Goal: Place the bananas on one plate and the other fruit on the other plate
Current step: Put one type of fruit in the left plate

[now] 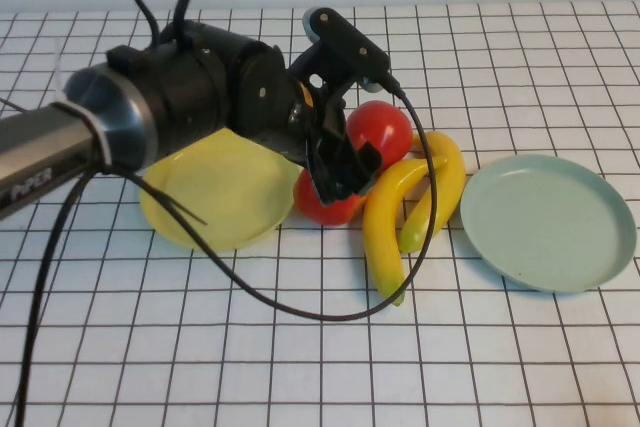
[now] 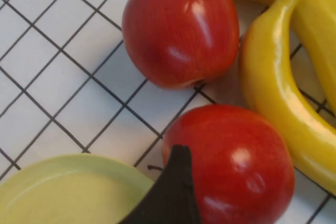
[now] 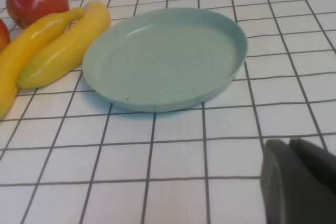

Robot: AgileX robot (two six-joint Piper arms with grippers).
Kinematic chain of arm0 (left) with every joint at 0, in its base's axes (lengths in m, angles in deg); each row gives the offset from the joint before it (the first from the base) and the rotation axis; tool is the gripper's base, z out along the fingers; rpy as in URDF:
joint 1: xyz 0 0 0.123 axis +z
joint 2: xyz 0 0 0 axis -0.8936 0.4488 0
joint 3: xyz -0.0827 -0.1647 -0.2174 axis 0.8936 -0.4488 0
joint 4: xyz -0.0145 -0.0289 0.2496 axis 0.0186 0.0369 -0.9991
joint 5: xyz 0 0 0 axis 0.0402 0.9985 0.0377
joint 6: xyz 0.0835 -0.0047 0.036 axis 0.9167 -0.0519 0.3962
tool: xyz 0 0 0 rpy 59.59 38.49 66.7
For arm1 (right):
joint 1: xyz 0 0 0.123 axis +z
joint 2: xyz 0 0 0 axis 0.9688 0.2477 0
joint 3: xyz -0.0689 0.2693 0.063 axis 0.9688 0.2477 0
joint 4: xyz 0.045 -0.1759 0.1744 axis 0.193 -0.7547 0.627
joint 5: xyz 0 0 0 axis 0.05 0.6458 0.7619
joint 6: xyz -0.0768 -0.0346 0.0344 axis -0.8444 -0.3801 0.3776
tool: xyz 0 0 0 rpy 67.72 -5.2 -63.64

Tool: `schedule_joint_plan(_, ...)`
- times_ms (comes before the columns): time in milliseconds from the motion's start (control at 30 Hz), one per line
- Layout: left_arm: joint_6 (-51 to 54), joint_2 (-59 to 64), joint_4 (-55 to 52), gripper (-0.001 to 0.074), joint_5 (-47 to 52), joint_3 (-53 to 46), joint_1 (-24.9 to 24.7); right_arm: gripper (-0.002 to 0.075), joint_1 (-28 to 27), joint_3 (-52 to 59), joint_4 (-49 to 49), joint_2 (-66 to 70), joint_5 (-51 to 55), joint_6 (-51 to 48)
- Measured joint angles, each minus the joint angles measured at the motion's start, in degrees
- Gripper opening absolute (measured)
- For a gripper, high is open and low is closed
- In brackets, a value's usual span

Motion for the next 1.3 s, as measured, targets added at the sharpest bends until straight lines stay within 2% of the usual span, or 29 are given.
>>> schedule_joint_plan(533, -2.04, 9.6, -3.75, 0.0668, -1.78, 2.79, 0.0, -0.0016, 0.0, 0.0, 0.0, 0.0, 0.0, 0.0)
schedule_joint_plan(700, -2.97, 9.6, -3.83, 0.0658, -1.82, 2.88, 0.0, -0.0016, 0.0, 0.0, 0.0, 0.0, 0.0, 0.0)
schedule_joint_plan(800, -4.54, 9.21, -4.12, 0.0584, -1.82, 2.88, 0.0, -0.0016, 0.0, 0.0, 0.0, 0.0, 0.0, 0.0)
schedule_joint_plan(1067, -6.01, 0.05, -8.99, 0.0582, -1.71, 2.88, 0.25, -0.0016, 0.0, 0.0, 0.0, 0.0, 0.0, 0.0)
schedule_joint_plan(1167, -7.76, -3.64, -10.39, 0.0582, -0.7, 2.88, 1.93, -0.0016, 0.0, 0.0, 0.0, 0.0, 0.0, 0.0)
schedule_joint_plan(1300, -11.8, -4.37, -10.96, 0.0582, 1.86, 2.88, 7.5, -0.0016, 0.0, 0.0, 0.0, 0.0, 0.0, 0.0)
